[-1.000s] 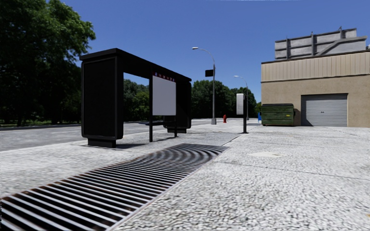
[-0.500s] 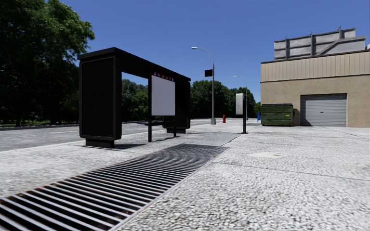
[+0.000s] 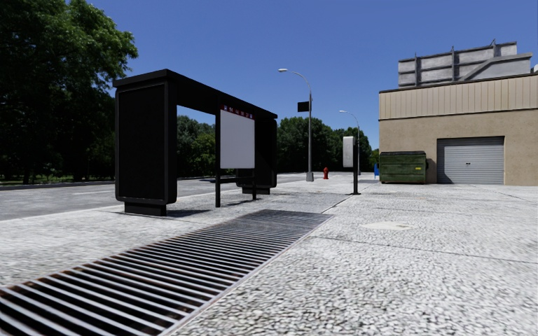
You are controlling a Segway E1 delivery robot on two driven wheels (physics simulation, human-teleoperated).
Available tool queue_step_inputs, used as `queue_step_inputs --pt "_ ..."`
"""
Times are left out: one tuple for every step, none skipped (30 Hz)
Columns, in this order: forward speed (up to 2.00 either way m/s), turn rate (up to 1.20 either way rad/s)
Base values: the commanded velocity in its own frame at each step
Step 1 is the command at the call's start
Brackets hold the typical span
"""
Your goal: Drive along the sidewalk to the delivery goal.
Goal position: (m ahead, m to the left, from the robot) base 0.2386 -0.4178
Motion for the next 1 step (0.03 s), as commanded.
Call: queue_step_inputs --pt "0.00 0.00"
